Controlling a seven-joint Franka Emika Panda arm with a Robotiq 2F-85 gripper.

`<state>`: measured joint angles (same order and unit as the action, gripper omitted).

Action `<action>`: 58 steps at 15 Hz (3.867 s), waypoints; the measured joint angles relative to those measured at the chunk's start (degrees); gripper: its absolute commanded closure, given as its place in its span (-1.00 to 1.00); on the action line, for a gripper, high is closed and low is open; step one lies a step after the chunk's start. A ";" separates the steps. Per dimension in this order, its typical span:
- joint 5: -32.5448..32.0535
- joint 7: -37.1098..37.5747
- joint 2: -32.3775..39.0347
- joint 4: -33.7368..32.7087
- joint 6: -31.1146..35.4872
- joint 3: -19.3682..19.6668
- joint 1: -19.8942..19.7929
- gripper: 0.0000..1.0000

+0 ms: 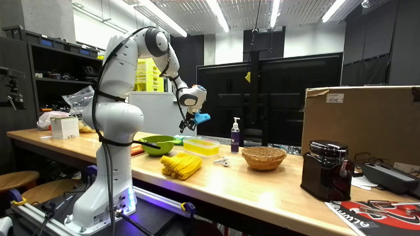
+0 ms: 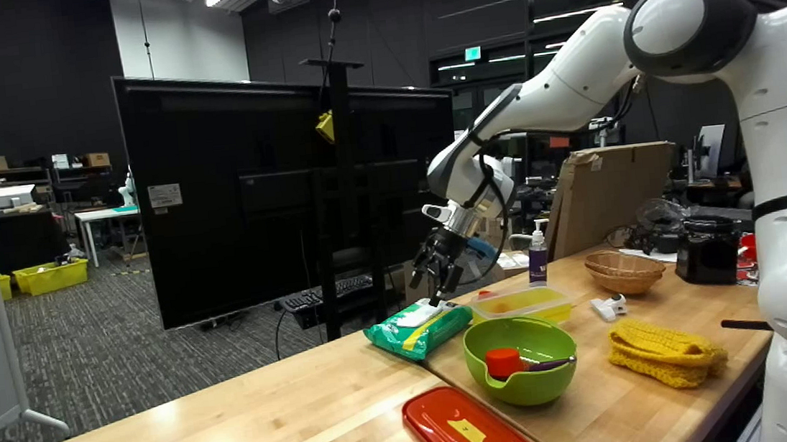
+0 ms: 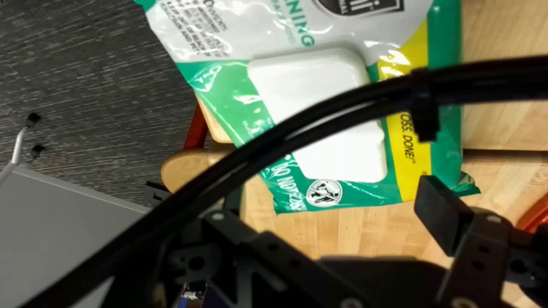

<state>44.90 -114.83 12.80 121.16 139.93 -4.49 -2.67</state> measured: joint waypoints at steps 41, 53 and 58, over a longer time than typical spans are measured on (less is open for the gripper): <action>1.19 -5.25 8.48 -6.79 -9.13 0.21 -2.70 0.21; 1.23 -6.44 8.42 -8.12 -10.10 -0.13 -2.69 0.90; 1.23 -6.86 8.38 -8.99 -10.74 -0.12 -2.69 0.90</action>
<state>46.12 -121.70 21.18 112.17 129.19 -4.62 -5.37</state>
